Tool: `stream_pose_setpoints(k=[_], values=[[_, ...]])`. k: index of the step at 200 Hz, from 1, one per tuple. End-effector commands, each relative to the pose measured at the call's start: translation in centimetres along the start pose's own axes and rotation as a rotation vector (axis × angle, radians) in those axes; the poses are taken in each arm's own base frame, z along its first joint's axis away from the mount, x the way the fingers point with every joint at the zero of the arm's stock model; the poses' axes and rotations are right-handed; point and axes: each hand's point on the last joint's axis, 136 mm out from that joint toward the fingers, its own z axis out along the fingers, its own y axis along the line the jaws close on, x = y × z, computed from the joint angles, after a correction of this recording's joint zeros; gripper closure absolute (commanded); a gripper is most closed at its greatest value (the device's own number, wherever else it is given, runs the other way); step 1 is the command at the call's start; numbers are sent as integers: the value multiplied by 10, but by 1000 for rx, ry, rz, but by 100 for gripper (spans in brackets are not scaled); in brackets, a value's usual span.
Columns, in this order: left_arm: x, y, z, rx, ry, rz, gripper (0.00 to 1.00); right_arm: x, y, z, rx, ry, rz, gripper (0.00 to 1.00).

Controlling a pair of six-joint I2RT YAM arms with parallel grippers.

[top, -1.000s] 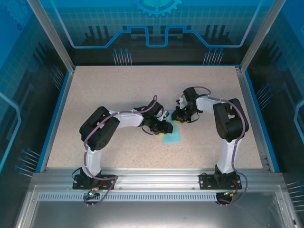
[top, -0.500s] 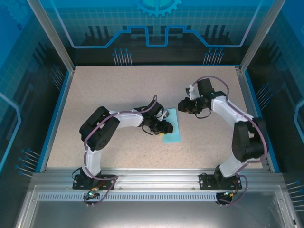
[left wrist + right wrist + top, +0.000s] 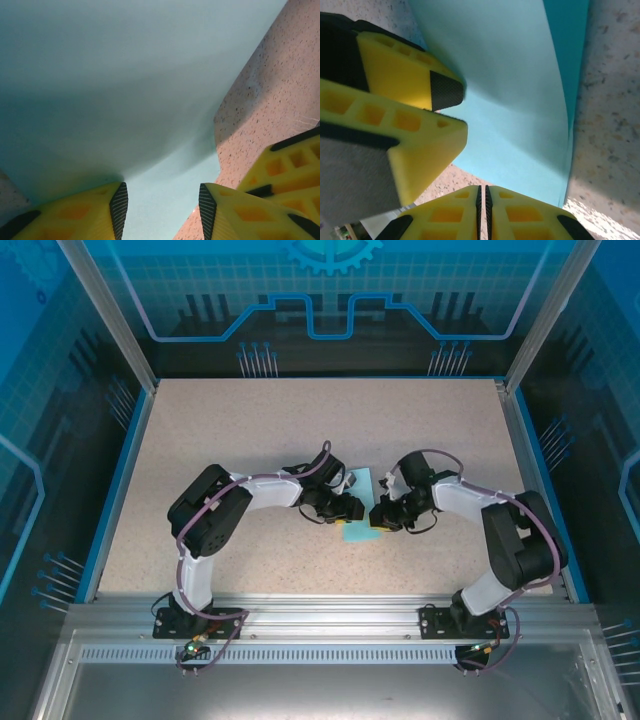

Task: Fold a paper plane with a square sheet of paper (fold left side to right side)
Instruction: Hold the square sheet of paper at the center of the table, then first fold in half a square sheet of paper at the center of the table.

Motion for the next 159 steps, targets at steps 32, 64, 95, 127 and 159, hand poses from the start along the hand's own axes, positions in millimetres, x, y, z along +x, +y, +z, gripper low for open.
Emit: stream_pose_setpoints(k=[32, 64, 95, 127, 159], values=[[9, 15, 7, -77, 43, -52, 53, 3, -23, 17, 98, 55, 36, 88], [3, 8, 4, -66, 33, -51, 53, 10, -43, 18, 197, 81, 52, 88], [-5, -9, -2, -18, 17, -35, 50, 11, -55, 17, 248, 90, 61, 89], [-11, -16, -3, 3, 5, -29, 49, 10, -57, 18, 250, 89, 62, 89], [-22, -11, 0, 2, -14, -45, 49, 9, -57, 18, 254, 92, 62, 90]])
